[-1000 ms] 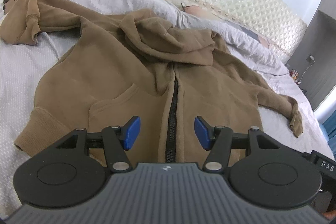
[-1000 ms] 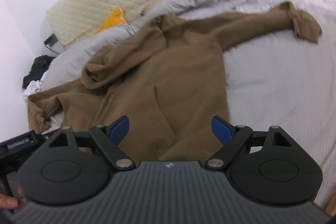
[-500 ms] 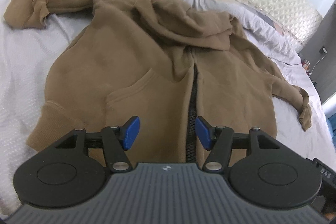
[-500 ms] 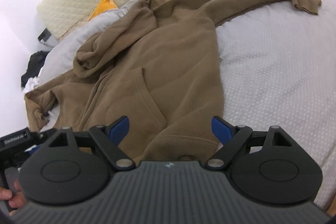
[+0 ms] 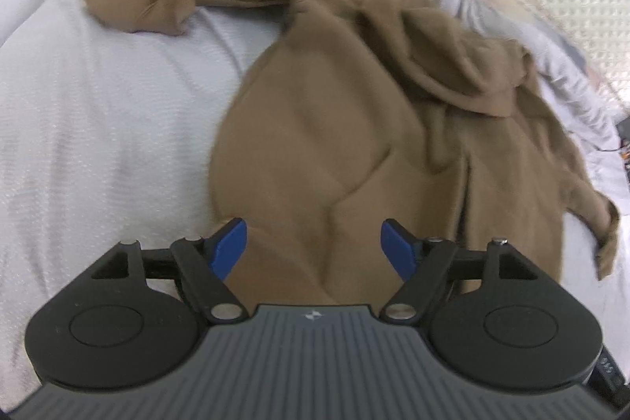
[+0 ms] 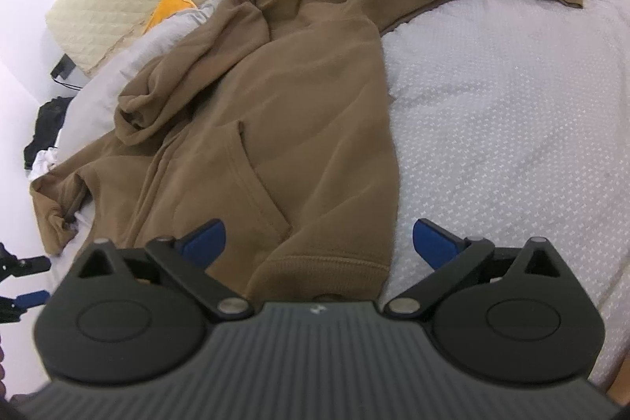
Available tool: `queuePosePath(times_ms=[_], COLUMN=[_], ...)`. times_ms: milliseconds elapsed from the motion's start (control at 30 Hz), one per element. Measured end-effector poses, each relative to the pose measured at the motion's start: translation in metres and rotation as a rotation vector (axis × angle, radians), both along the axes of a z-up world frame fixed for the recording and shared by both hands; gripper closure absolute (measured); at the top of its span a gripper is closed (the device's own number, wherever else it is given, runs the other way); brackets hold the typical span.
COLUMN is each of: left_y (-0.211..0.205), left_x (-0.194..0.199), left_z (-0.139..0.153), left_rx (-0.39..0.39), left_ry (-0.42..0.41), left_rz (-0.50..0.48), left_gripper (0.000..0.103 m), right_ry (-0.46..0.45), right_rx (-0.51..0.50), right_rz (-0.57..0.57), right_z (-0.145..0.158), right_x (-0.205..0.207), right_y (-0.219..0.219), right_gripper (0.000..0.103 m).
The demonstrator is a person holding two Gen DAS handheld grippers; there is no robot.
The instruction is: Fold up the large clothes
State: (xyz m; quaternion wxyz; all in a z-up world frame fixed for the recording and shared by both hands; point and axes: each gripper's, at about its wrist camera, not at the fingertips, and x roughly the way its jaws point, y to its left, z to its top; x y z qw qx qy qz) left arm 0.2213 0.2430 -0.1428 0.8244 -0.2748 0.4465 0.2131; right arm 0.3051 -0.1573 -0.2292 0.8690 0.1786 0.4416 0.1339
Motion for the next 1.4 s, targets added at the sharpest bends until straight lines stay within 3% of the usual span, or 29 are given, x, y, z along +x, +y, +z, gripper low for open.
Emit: queuePosePath(times_ms=[267,433,667,900,967,1067,1167,1267,1333,1367,1400], left_y=[0.024,0.031,0.025,0.027,0.030,0.033,0.036,0.034,0.032,0.031,0.031], left_x=[-0.001,-0.004,-0.006,0.004,0.010,0.016,0.023,0.029,0.030,0.031,0.031], left_z=[-0.025,-0.044,-0.042,-0.053,-0.059,-0.068,-0.077,-0.082,-0.082,-0.080,-0.079], left_rx=[0.018,-0.087,-0.080,-0.073,-0.072,-0.063,-0.070,-0.048,-0.019,-0.004,0.007], left_ry=[0.072,0.079,0.044,0.061,0.080,0.105,0.116,0.131,0.132,0.131,0.126], left_rz=[0.059,0.094,0.099,0.105,0.122,0.138,0.137,0.128,0.119,0.120,0.122], left_gripper=[0.020,0.020,0.020,0.020,0.020,0.021,0.025,0.031,0.042,0.046,0.054], right_ry=[0.184,0.188,0.223,0.175,0.164,0.150,0.162,0.164,0.166,0.164,0.161], right_rx=[0.111,0.164,0.360,0.536,0.505,0.361,0.288,0.269,0.264,0.251,0.228], right_rz=[-0.076,-0.100,-0.053,-0.083,-0.073,-0.059,-0.023,0.036,0.066,0.075,0.077], right_z=[-0.040,-0.046,-0.047,-0.035,-0.034,-0.037,-0.048,-0.052,-0.054,-0.054,-0.053], right_x=[0.020,0.025,0.021,0.016,0.018,0.026,0.039,0.047,0.049,0.049,0.048], right_y=[-0.016,-0.016,-0.020,-0.035,-0.034,-0.024,-0.013,-0.002,0.002,0.003,0.003], right_gripper=[0.000,0.000,0.000,0.000,0.000,0.002,0.017,0.017,0.018,0.021,0.031])
